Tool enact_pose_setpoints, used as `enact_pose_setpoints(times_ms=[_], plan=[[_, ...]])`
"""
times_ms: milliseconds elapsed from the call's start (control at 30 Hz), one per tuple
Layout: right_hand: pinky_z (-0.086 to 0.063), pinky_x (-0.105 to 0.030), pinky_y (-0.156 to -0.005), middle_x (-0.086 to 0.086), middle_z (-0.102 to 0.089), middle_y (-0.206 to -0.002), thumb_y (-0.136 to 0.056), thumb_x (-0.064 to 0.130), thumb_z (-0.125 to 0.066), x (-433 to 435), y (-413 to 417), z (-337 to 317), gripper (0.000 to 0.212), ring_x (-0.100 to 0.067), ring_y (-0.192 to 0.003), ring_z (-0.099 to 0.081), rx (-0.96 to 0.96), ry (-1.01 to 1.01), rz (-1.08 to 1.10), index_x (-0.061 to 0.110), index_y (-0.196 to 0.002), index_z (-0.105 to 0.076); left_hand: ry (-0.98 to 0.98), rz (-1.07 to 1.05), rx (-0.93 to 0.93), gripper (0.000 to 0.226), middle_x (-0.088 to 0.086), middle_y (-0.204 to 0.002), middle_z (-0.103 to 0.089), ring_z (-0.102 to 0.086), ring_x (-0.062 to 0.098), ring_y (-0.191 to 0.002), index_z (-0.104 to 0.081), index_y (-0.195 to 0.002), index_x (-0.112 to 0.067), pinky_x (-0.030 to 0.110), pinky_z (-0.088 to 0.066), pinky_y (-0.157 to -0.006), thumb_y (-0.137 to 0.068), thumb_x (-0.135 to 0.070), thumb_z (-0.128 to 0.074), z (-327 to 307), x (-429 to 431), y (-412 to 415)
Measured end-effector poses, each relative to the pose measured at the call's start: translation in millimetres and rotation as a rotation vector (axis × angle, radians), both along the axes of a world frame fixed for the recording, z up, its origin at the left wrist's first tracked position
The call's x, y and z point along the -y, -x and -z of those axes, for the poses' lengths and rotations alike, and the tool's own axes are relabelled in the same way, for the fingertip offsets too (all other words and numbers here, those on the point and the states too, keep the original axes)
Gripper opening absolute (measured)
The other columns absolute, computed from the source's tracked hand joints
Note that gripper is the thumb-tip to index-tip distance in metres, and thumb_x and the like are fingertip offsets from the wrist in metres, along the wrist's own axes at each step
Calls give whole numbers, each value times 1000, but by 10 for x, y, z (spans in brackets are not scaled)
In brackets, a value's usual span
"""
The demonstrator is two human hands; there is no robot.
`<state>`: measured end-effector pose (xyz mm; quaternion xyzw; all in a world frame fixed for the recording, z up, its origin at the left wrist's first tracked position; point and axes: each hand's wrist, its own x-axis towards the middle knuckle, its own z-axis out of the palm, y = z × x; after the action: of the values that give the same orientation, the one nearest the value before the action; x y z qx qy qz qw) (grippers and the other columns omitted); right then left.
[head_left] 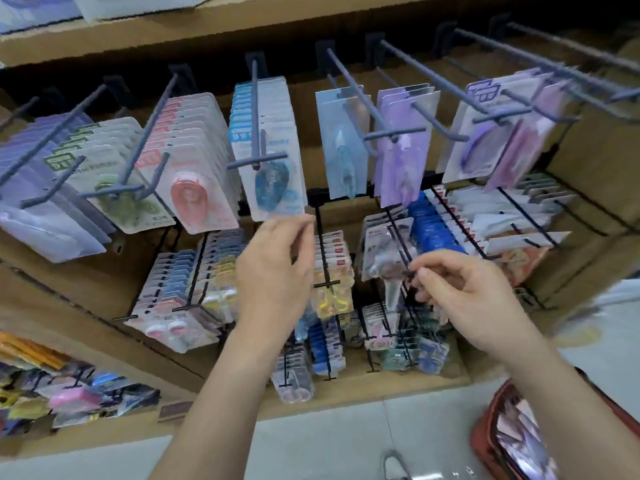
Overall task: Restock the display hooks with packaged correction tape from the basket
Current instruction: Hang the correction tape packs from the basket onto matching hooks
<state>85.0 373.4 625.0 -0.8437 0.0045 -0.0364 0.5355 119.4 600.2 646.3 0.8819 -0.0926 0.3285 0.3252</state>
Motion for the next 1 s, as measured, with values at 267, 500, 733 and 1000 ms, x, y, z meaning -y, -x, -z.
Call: enact_pose_setpoints(times_ms=[267,500,733,1000], plan=[[-51,-27,-75,21,-69,-79,-92,17,-64,711,1294,567,14,-3,-78,-64,-199,421,194,28,-95,-73,-84,590,-204,22,0,-93,-70,-61,9,-85,-75,-101,-9,24,-50,-76,-88,-3,-58,579,555,500],[-52,-35,-83,0,-73,-103,-95,19,-59,1511,2738,1215,26,-20,-92,-67,-554,388,531,27,-119,-68,-200,872,-419,25,-1,-89,-74,-60,6,-86,-78,-88,-11,17,-46,-76,-78,-3,-57,1213,1599,989],[-44,-26,-81,10,-63,-105,-94,10,-59,2355,3826,1827,37,-14,-91,-63,-713,129,833,25,-128,-61,-308,948,-783,28,-16,-91,-72,-65,4,-83,-78,-95,-24,26,-51,-80,-82,-16,-54,1956,2860,1595],[-45,-29,-79,-1,-63,-111,-96,10,-60,3445,4182,2743,36,-18,-87,-62,-767,-116,1077,21,-129,-57,-474,951,-998,23,-9,-98,-71,-63,10,-83,-76,-102,-22,6,-37,-72,-92,-7,-61,2949,4307,1945]])
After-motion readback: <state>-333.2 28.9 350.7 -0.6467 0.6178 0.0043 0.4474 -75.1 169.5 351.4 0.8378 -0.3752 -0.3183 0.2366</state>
